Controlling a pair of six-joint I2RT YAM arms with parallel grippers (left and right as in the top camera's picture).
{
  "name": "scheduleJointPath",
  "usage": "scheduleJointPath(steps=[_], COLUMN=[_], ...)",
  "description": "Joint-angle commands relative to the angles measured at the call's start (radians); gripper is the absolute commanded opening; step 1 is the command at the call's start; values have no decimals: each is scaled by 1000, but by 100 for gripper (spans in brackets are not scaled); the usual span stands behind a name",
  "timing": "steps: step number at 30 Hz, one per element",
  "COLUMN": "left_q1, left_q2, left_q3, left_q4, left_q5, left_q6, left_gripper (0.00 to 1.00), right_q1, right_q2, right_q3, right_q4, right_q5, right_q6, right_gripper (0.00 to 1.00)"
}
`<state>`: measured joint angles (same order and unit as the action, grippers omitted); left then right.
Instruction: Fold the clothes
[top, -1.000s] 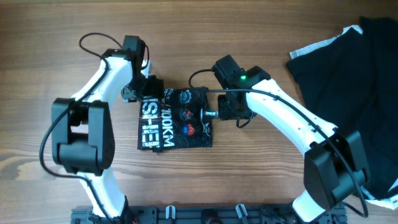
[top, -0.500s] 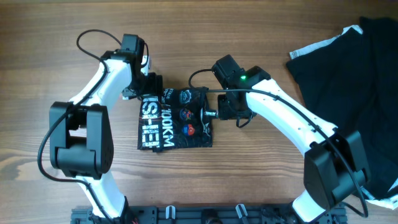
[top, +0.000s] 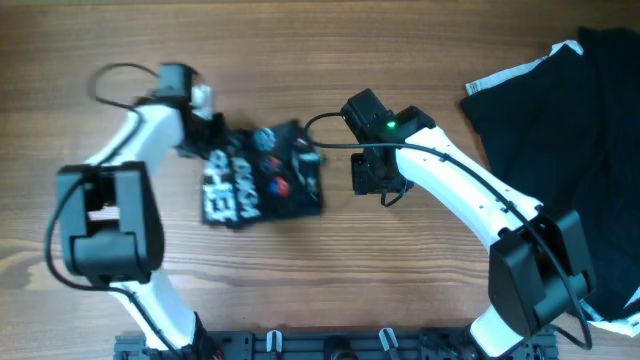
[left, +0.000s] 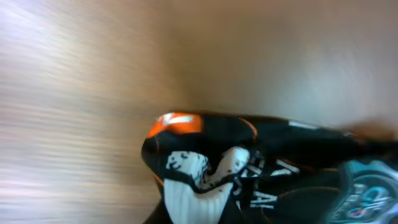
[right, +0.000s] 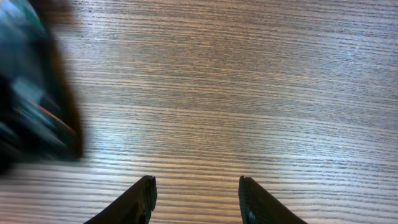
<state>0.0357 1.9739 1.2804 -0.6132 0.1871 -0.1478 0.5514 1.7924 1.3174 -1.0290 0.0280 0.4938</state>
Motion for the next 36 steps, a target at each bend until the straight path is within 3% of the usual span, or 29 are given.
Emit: scheduleJointPath(steps=[1, 7, 10, 11, 13, 14, 18, 19, 20, 21, 22, 25, 27, 28, 32, 36], left_q1=[224, 571, 718, 751, 789, 802, 840, 844, 845, 841, 823, 734, 584, 518, 237, 3], left_q2=[8, 9, 9, 9, 9, 9, 8, 6, -11, -26, -56, -117, -143, -143, -125, -117], left_q3=[158, 204, 204, 204, 204, 204, 204, 204, 204, 204, 204, 204, 204, 204, 204, 204], left_q4=[37, 153, 134, 116, 99, 93, 70, 65, 48, 45, 43, 42, 16, -6, -91, -211], left_q5=[-28, -29, -28, -28, -28, -28, -28, -28, -51, -51, -50, -51, -54, -55, -76, -73], left_q6=[-99, -251, -279, -279, -279, -279, -275, -275, -276, -275, -262, -195, -133, -113, -91, -64], left_gripper=[4, 4, 12, 24, 30, 39, 92, 100, 100, 100, 100, 100, 100, 100, 100, 100], right_q1=[-2, -2, -2, -2, -2, -2, -2, -2, -3, -5, -12, -48, -96, -112, -223, -317], right_q2=[5, 5, 5, 5, 5, 5, 5, 5, 5, 5, 5, 5, 5, 5, 5, 5], right_q3=[-3, -4, -3, -3, -4, -4, -3, -4, -3, -3, -4, -3, -3, -3, -4, -4], right_q4=[5, 19, 23, 26, 25, 22, 23, 24, 27, 33, 56, 172, 277, 302, 373, 289], right_q5=[18, 17, 18, 18, 18, 18, 18, 18, 17, 14, -13, -151, -238, -248, -266, -194], right_q6=[7, 6, 6, 6, 3, 3, 3, 3, 8, 26, 37, 37, 35, 28, -72, -216], right_gripper=[48, 48, 48, 48, 48, 48, 48, 48, 49, 57, 64, 73, 88, 91, 100, 100])
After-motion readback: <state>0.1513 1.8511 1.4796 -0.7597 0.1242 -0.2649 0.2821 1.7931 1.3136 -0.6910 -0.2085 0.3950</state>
